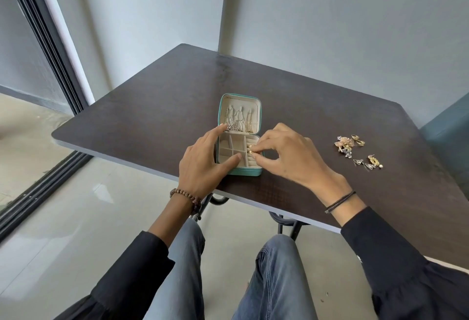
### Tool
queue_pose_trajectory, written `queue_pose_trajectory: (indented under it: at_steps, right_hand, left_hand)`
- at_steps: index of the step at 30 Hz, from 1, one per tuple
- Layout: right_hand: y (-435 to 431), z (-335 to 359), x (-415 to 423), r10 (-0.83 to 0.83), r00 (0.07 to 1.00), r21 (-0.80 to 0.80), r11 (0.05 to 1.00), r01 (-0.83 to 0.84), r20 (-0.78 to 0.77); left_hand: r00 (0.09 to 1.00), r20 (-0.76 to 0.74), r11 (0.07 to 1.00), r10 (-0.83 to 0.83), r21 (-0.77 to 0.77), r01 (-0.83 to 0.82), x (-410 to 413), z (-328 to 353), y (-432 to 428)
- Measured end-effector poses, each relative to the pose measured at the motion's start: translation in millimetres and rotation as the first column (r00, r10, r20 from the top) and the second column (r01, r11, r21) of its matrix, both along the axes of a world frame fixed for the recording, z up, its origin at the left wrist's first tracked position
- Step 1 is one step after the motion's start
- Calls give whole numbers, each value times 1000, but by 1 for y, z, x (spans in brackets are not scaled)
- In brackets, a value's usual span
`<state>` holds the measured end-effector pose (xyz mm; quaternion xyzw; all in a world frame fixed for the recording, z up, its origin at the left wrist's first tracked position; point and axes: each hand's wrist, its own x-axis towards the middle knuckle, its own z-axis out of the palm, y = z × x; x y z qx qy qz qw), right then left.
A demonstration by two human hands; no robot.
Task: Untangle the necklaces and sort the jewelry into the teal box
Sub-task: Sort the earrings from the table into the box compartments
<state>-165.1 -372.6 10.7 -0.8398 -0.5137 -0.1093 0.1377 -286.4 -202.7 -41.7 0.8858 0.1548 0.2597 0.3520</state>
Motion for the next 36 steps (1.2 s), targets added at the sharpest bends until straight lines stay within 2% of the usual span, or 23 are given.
queue_pose_trajectory:
  at_steps: [4, 9, 14, 21, 28, 36]
  right_hand:
    - [-1, -7, -10, -48, 992, 8, 999, 47, 120]
    - [-3, -13, -18, -59, 993, 50, 997, 54, 105]
    - [-2, -15, -21, -94, 995, 67, 993, 93, 17]
    - [-9, -21, -21, -121, 976, 198, 968, 156, -181]
    - [-21, -23, -15, -130, 959, 263, 944, 197, -251]
    - [-33, -15, -16, -88, 944, 325, 925, 195, -317]
  left_hand:
    - [1000, -6, 1000, 7, -8, -8, -1, 1, 0]
    - [1000, -15, 1000, 10, -19, -10, 0, 1, 0]
    - [999, -39, 999, 0, -33, -1, 0, 1, -1]
    - [997, -68, 996, -48, -79, 43, 5, 6, -2]
    - [990, -59, 988, -130, -89, 125, 13, 17, -15]
    - [994, -51, 992, -93, -92, 88, 13, 24, -23]
